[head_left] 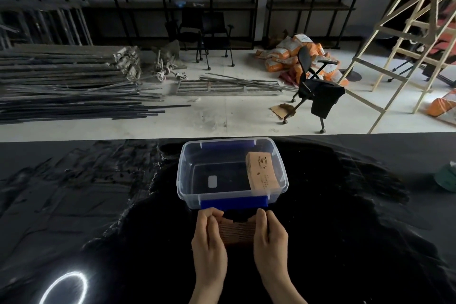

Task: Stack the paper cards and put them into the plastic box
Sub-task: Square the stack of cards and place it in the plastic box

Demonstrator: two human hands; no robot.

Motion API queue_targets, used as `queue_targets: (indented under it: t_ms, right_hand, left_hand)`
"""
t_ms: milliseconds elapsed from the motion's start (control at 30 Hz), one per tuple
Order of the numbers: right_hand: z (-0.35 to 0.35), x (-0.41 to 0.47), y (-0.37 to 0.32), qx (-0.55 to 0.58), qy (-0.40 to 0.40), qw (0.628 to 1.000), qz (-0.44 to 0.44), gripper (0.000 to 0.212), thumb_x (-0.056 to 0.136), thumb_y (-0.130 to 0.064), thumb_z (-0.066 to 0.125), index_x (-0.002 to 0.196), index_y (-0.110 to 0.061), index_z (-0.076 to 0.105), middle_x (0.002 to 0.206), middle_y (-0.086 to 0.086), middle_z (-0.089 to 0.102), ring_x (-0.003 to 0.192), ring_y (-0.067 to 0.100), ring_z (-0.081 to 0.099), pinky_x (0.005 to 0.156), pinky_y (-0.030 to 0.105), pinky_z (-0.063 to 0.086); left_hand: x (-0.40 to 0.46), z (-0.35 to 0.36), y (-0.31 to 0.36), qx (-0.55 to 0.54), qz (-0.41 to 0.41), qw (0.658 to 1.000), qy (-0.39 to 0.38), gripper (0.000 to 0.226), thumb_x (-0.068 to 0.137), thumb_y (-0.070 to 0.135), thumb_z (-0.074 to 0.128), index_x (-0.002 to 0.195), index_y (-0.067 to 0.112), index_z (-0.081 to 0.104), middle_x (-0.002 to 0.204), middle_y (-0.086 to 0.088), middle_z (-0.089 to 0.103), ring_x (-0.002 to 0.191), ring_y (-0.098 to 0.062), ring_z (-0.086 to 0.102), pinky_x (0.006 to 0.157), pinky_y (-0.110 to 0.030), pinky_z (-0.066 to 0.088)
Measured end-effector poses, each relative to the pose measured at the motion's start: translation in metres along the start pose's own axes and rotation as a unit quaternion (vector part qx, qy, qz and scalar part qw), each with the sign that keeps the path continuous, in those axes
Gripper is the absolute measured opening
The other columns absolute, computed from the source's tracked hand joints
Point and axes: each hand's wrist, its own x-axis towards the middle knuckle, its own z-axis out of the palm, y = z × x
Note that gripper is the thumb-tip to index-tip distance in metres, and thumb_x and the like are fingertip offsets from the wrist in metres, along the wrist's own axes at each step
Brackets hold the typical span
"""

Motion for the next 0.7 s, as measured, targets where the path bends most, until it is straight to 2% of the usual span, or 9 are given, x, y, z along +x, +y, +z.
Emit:
queue_targets:
  t_ms: [67, 167, 267, 367, 433, 533, 600, 667, 700]
  right_hand:
    - [0.0, -0.001, -0.004, 0.011, -0.003, 1.0, 0.007, 0.032, 0.105, -0.02, 0.051, 0.076, -0.018, 0.065, 0.069, -0.001, 0.071, 0.059, 0.01, 0.066, 0.05, 0.016, 0.05]
    - [-0.001, 0.0, -0.004, 0.024, -0.007, 1.0, 0.017, 0.032, 0.105, -0.023, 0.05, 0.077, -0.018, 0.065, 0.072, -0.004, 0.072, 0.057, 0.013, 0.066, 0.051, 0.022, 0.053]
    - [-0.001, 0.0, -0.002, 0.03, -0.016, 0.999, 0.023, 0.033, 0.106, -0.021, 0.05, 0.076, -0.016, 0.063, 0.074, -0.008, 0.071, 0.056, 0.01, 0.063, 0.051, 0.021, 0.051]
    - [-0.001, 0.0, -0.004, 0.045, -0.016, 0.998, 0.032, 0.034, 0.106, -0.021, 0.05, 0.075, -0.013, 0.062, 0.069, 0.003, 0.068, 0.052, 0.007, 0.057, 0.048, 0.018, 0.047]
    - [-0.001, 0.001, -0.006, 0.05, -0.018, 0.998, 0.04, 0.034, 0.106, -0.021, 0.05, 0.076, -0.013, 0.064, 0.066, 0.007, 0.067, 0.054, 0.011, 0.06, 0.049, 0.018, 0.05]
    - [0.0, 0.002, -0.008, 0.039, -0.016, 0.998, 0.052, 0.033, 0.105, -0.023, 0.051, 0.077, -0.016, 0.065, 0.068, 0.0, 0.069, 0.061, 0.013, 0.065, 0.054, 0.019, 0.053]
    - [-0.003, 0.002, -0.012, 0.041, -0.039, 0.997, 0.055, 0.03, 0.102, -0.033, 0.052, 0.081, -0.019, 0.066, 0.076, -0.009, 0.072, 0.064, 0.013, 0.068, 0.058, 0.019, 0.055]
    - [-0.012, 0.0, -0.019, 0.053, -0.071, 0.995, 0.052, 0.024, 0.096, -0.043, 0.056, 0.089, -0.024, 0.068, 0.085, -0.012, 0.075, 0.074, 0.012, 0.072, 0.067, 0.023, 0.06]
    - [-0.02, 0.001, -0.024, 0.073, -0.085, 0.993, 0.044, 0.018, 0.094, -0.043, 0.062, 0.095, -0.027, 0.07, 0.089, -0.011, 0.076, 0.08, 0.012, 0.074, 0.072, 0.027, 0.062]
  left_hand:
    - [0.003, -0.015, 0.0, 0.089, 0.044, 0.993, -0.066, 0.024, 0.105, 0.045, 0.034, 0.103, 0.036, 0.056, 0.095, 0.009, 0.071, 0.087, -0.002, 0.068, 0.077, -0.024, 0.054]
    - [0.01, -0.036, 0.012, 0.255, 0.162, 0.945, -0.128, 0.04, 0.09, 0.066, 0.044, 0.121, 0.042, 0.051, 0.117, 0.027, 0.06, 0.11, 0.008, 0.056, 0.099, -0.025, 0.046]
    - [0.015, -0.042, 0.038, 0.341, 0.222, 0.877, -0.255, 0.059, 0.082, 0.06, 0.061, 0.136, 0.046, 0.041, 0.133, 0.028, 0.05, 0.124, 0.007, 0.045, 0.113, -0.022, 0.035]
    - [0.02, -0.036, 0.053, 0.395, 0.214, 0.828, -0.336, 0.067, 0.083, 0.039, 0.072, 0.14, 0.046, 0.037, 0.138, 0.021, 0.054, 0.128, -0.003, 0.049, 0.117, -0.027, 0.037]
    - [0.024, -0.032, 0.056, 0.417, 0.2, 0.821, -0.334, 0.068, 0.084, 0.029, 0.074, 0.141, 0.042, 0.039, 0.139, 0.016, 0.057, 0.129, -0.008, 0.053, 0.116, -0.029, 0.04]
    - [0.027, -0.027, 0.057, 0.435, 0.195, 0.818, -0.323, 0.064, 0.085, 0.025, 0.075, 0.139, 0.038, 0.043, 0.137, 0.012, 0.061, 0.127, -0.011, 0.058, 0.112, -0.031, 0.045]
    - [0.027, -0.028, 0.056, 0.434, 0.189, 0.82, -0.322, 0.062, 0.084, 0.025, 0.075, 0.137, 0.038, 0.045, 0.135, 0.013, 0.063, 0.124, -0.011, 0.06, 0.11, -0.031, 0.047]
    - [0.028, -0.032, 0.053, 0.405, 0.169, 0.839, -0.323, 0.058, 0.083, 0.027, 0.076, 0.131, 0.042, 0.048, 0.13, 0.016, 0.065, 0.118, -0.007, 0.062, 0.107, -0.03, 0.05]
    - [0.029, -0.036, 0.052, 0.369, 0.157, 0.86, -0.314, 0.055, 0.082, 0.032, 0.078, 0.127, 0.045, 0.05, 0.125, 0.019, 0.067, 0.114, -0.003, 0.064, 0.104, -0.029, 0.052]
